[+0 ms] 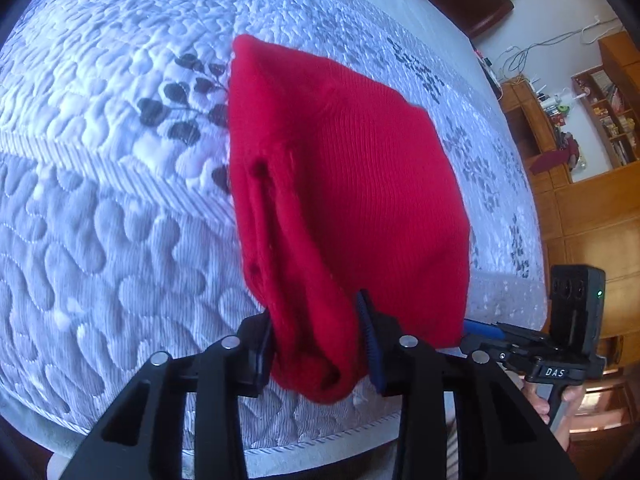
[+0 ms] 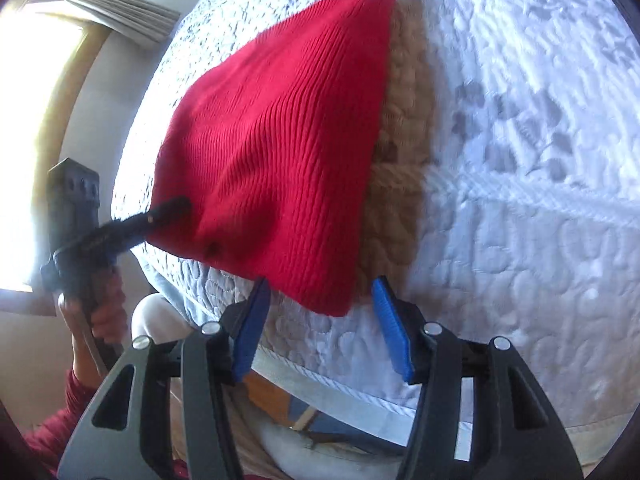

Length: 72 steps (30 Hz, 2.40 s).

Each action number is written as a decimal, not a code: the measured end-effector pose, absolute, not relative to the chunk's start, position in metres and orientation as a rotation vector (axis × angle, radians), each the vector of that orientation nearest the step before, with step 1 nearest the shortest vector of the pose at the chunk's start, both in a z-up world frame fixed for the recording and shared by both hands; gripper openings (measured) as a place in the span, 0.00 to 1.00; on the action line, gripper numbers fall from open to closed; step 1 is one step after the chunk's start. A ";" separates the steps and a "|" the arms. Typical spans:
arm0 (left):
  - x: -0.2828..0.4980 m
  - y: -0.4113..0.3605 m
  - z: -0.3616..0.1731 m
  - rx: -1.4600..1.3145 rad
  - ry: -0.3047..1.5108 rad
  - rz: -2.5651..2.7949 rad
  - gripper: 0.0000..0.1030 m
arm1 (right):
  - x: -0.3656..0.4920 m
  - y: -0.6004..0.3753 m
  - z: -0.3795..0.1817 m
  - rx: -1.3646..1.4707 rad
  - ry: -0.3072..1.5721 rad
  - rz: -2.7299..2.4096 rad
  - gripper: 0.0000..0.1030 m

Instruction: Fold small clothes

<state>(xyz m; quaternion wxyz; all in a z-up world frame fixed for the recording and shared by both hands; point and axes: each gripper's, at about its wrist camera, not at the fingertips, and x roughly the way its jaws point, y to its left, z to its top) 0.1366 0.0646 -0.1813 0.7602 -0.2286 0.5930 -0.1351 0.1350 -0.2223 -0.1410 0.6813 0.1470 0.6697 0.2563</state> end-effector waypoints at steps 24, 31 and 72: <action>0.122 0.052 -0.178 -0.368 1.325 -0.285 0.38 | 0.133 -0.249 -0.129 0.375 1.453 0.594 0.56; 0.118 0.043 -0.186 -0.374 1.335 -0.277 0.43 | 0.147 -0.235 -0.154 0.418 1.523 0.553 0.62; 0.192 0.051 -0.116 -0.188 1.065 -0.138 0.55 | 0.272 -0.249 -0.105 0.235 1.408 0.559 0.62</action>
